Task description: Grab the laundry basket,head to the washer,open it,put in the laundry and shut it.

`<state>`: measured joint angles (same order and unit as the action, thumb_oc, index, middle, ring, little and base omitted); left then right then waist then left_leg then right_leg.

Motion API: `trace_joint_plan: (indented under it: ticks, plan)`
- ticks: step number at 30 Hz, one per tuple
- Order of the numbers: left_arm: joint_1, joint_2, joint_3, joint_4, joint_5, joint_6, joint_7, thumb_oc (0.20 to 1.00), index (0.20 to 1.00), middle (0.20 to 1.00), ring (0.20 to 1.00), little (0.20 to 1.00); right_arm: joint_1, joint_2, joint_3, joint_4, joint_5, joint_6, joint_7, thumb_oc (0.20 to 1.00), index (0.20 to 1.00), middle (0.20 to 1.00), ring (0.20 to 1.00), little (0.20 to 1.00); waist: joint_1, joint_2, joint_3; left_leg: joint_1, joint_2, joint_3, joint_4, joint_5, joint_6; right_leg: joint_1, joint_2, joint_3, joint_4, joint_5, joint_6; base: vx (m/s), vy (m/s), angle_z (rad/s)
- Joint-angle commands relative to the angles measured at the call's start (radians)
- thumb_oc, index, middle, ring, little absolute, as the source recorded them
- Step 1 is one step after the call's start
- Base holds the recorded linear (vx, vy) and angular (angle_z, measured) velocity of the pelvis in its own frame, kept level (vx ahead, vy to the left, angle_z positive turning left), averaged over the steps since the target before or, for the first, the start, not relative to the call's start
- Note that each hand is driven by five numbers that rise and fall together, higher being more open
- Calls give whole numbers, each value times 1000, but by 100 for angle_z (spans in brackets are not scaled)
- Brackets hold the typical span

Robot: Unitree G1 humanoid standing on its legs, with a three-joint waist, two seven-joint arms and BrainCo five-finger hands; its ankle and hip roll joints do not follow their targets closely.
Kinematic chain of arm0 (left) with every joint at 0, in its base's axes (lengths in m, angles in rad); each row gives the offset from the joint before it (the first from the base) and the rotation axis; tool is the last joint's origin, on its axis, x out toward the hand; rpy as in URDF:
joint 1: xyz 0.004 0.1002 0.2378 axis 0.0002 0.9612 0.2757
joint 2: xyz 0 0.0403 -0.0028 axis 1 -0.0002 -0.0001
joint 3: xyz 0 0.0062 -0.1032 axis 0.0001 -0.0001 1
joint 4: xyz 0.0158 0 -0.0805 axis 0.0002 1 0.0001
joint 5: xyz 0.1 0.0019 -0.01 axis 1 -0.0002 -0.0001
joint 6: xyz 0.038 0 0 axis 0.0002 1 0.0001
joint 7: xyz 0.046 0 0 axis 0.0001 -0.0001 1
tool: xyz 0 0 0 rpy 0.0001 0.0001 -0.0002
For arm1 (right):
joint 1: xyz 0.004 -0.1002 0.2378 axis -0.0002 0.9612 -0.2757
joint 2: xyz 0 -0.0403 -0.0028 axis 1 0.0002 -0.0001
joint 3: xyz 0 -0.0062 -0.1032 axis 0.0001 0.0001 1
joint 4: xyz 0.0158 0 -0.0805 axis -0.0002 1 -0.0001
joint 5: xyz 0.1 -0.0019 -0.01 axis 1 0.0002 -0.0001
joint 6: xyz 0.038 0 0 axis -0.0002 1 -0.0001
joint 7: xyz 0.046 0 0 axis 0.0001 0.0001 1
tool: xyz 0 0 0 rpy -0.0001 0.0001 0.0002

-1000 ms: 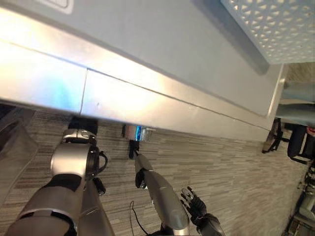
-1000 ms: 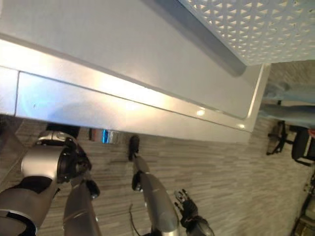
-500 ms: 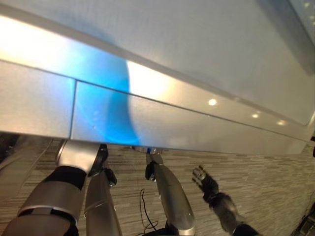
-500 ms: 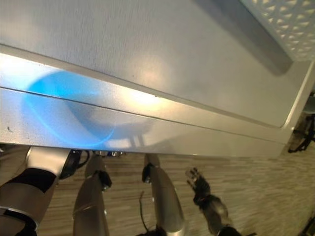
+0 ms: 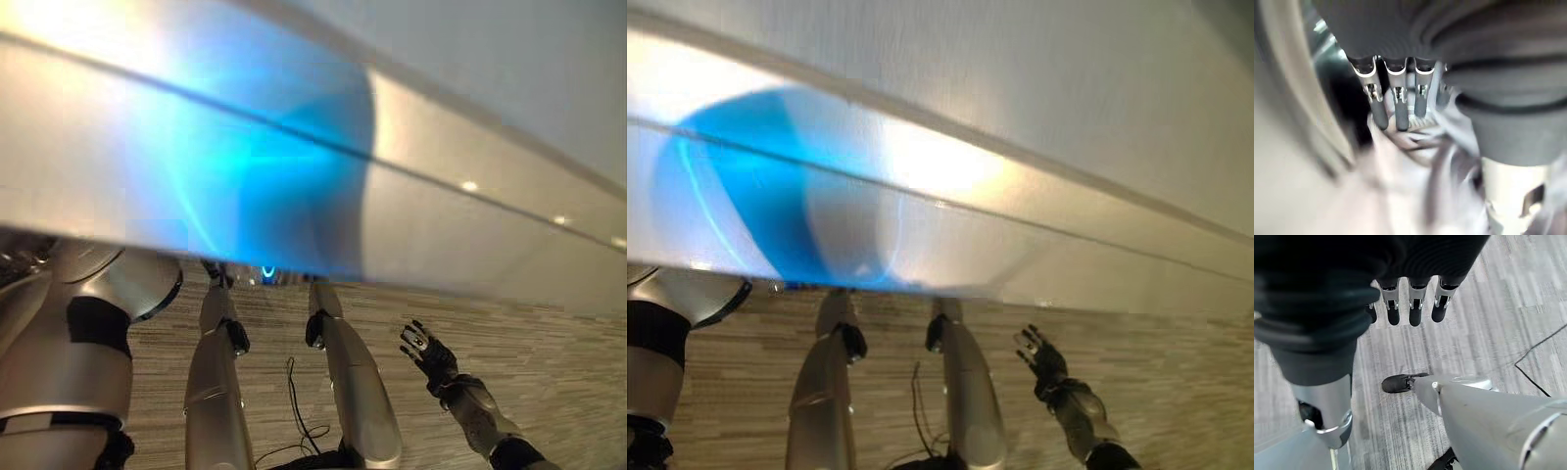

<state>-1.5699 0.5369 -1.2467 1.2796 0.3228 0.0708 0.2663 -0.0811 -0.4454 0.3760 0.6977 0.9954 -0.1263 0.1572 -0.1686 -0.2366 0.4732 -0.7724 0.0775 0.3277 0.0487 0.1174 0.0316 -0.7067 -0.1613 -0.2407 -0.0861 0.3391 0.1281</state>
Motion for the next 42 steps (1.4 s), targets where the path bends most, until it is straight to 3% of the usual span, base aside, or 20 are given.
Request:
trace_joint_plan:
  ticks: [1, 3, 5, 7, 10, 11, 12, 13, 16, 20, 21, 25, 30, 36, 42]
  plan:
    - [-299, -56, 119, 30, 293, 46, 39, 1000, 1000, 1000, 1000, 1000, 31, -44, -49, -1, -7, -48, -4, 1000, 1000, 1000, 1000, 1000, -64, 36, -9, 145, -36, -17, -126, -61, -34, 273, 102, 15, 74, -234, 53, 0, 0, 0]
    - [-286, -45, 137, -11, 321, 49, 66, 1000, 1000, 1000, 1000, 1000, 39, -41, -49, -6, -3, -54, 3, 1000, 1000, 1000, 1000, 1000, -60, 38, -6, 144, -37, -21, -126, -61, -34, 274, 101, 13, 74, -235, 54, 2, -19, 6]
    - [-163, 0, 271, -160, 307, 60, 163, 1000, 1000, 1000, 1000, 1000, 69, -11, -42, -22, 9, -88, 28, 1000, 1000, 1000, 1000, 1000, -33, 50, 11, 145, -37, -33, -128, -61, -37, 279, 98, 1, 78, -255, 49, 17, -66, 19]
    - [-30, 59, 372, -333, 307, 66, 194, 1000, 1000, 1000, 1000, 1000, 80, 15, -38, -34, 0, -102, 33, 1000, 1000, 1000, 1000, 1000, -14, 61, 22, 147, -38, -44, -128, -62, -39, 281, 99, -6, 82, -275, 43, 26, -50, 1]
    - [337, 133, 636, -685, 336, 62, 199, 1000, 1000, 1000, 1000, 1000, 103, 64, -42, -53, -30, -107, 36, 1000, 1000, 1000, 1000, 1000, 23, 76, 40, 154, -39, -61, -129, -63, -44, 287, 103, -17, 87, -308, 30, 13, -25, -2]
    - [340, 134, 639, -688, 337, 63, 197, 1000, 1000, 1000, 1000, 1000, 104, 63, -40, -53, -29, -107, 36, 1000, 1000, 1000, 1000, 1000, 21, 76, 39, 153, -39, -61, -129, -63, -44, 286, 103, -17, 87, -308, 30, 0, 0, 0]
    - [458, 131, 711, -768, 339, 49, 205, 1000, 1000, 1000, 1000, 1000, 111, 86, -47, -61, -44, -105, 36, 1000, 1000, 1000, 1000, 1000, 40, 77, 46, 155, -39, -67, -129, -65, -45, 288, 105, -20, 88, -320, 26, 0, 0, 0]
    - [685, 106, 834, -911, 351, 27, 195, 1000, 1000, 1000, 1000, 1000, 122, 109, -62, -69, -79, -103, 25, 1000, 1000, 1000, 1000, 1000, 60, 79, 47, 153, -40, -73, -130, -62, -47, 285, 107, -26, 88, -332, 19, 0, 0, 0]
    - [1018, 29, 944, -1063, 280, -64, 175, 1000, 1000, 1000, 1000, 1000, 103, 130, -80, -99, -123, -103, -13, 1000, 1000, 1000, 1000, 1000, 94, 90, 47, 156, -39, -80, -130, -57, -48, 287, 108, -37, 96, -346, 12, 4, -7, 14]
    - [1159, 8, 952, -1112, 186, -127, 129, 1000, 1000, 1000, 1000, 1000, 71, 134, -74, -100, -148, -104, -38, 1000, 1000, 1000, 1000, 1000, 115, 102, 47, 159, -40, -87, -129, -52, -47, 286, 109, -43, 104, -350, 10, 0, 1, 12]
    - [1276, -8, 937, -1115, 87, -164, 79, 1000, 1000, 1000, 1000, 1000, 18, 140, -61, -95, -173, -104, -69, 1000, 1000, 1000, 1000, 1000, 137, 119, 47, 157, -40, -92, -128, -45, -46, 280, 108, -49, 112, -359, 6, -1, 33, 7]
    - [1441, -57, 894, -1017, -144, -188, -18, 1000, 1000, 1000, 1000, 1000, -144, 168, -21, -30, -254, -99, -162, 1000, 1000, 1000, 1000, 1000, 188, 158, 47, 140, -45, -108, -125, -30, -41, 259, 107, -65, 130, -378, -4, -1, 31, 10]
    - [1487, -61, 889, -986, -211, -203, 3, 1000, 1000, 1000, 1000, 1000, -271, 194, -20, 71, -270, -109, -224, 1000, 1000, 1000, 1000, 1000, 220, 185, 47, 122, -50, -128, -125, -21, -40, 243, 107, -81, 143, -393, -9, 6, 8, 16]
    - [1481, -63, 829, -992, -339, -244, 31, 1000, 1000, 1000, 1000, 1000, -580, 257, -33, 404, -292, -91, -309, 1000, 1000, 1000, 1000, 1000, 315, 279, 47, 80, -77, -184, -121, -7, -39, 209, 102, -128, 183, -449, -25, 26, -2, 24]
    - [1462, -62, 788, -994, -369, -253, 43, 1000, 1000, 1000, 1000, 1000, -702, 272, -72, 511, -271, -84, -330, 1000, 1000, 1000, 1000, 1000, 370, 332, 47, 52, -96, -218, -112, -3, -35, 185, 93, -161, 228, -487, -36, 26, -7, 25]
